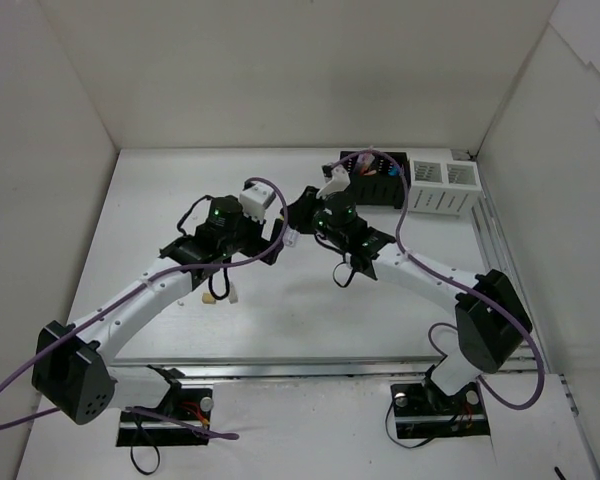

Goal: Sort the stationery into containers
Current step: Place the pen in the storage box.

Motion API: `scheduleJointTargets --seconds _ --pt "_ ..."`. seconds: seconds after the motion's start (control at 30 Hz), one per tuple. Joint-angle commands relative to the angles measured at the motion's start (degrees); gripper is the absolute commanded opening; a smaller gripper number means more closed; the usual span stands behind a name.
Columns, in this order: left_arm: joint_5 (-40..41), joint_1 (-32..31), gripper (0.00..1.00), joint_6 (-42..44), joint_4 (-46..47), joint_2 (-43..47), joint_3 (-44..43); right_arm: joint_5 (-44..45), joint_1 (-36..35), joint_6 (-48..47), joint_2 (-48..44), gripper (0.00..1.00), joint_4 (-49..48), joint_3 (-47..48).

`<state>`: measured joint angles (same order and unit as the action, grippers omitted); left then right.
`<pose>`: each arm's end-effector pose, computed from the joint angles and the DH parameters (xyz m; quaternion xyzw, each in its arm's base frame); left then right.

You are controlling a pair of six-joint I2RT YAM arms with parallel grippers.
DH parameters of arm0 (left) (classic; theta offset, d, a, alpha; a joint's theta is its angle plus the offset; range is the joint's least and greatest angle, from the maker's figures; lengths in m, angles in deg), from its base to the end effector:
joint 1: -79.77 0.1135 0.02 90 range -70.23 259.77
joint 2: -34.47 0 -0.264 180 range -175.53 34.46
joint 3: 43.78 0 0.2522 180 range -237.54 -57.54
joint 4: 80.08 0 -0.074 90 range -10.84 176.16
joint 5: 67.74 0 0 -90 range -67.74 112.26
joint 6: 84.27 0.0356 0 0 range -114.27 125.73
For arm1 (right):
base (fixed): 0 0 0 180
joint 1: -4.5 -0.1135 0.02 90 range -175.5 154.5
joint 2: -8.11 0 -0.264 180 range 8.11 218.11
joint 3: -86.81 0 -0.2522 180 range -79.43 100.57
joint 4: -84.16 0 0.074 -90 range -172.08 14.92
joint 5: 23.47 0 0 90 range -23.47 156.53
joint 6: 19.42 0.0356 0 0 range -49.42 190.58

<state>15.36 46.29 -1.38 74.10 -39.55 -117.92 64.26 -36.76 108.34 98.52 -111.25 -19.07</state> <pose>0.2462 -0.1680 0.3204 0.2239 0.8155 -0.2320 0.4805 0.2799 0.2474 0.3051 -0.0356 0.7116 0.4572 0.5323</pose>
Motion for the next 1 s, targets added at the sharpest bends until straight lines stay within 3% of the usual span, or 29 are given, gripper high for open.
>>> scheduleJointTargets --seconds 0.0,0.2,0.4,0.53,0.67,0.97 --pt "-1.97 3.84 0.99 0.61 5.55 2.39 -2.11 6.03 4.94 -5.13 -5.86 0.00 -2.66 2.30" --pt "-4.62 15.09 1.00 0.52 4.58 0.90 -1.58 16.14 14.26 -15.68 -8.50 0.00 3.05 8.10" --pt "-8.48 21.95 0.99 4.73 5.20 -9.10 -5.97 20.54 24.98 -20.88 -0.88 0.00 4.21 18.03" --pt "-13.66 23.19 0.99 10.01 3.54 -18.25 -12.03 16.77 30.96 -22.02 7.39 0.00 3.86 25.23" --pt "-13.76 23.19 0.99 12.12 -2.08 -27.82 -20.54 12.81 33.26 -22.03 14.78 0.00 3.59 32.00" --pt "-13.41 23.72 0.98 14.49 -3.76 -32.76 -22.68 13.78 34.84 -21.06 21.82 0.03 3.06 31.49"
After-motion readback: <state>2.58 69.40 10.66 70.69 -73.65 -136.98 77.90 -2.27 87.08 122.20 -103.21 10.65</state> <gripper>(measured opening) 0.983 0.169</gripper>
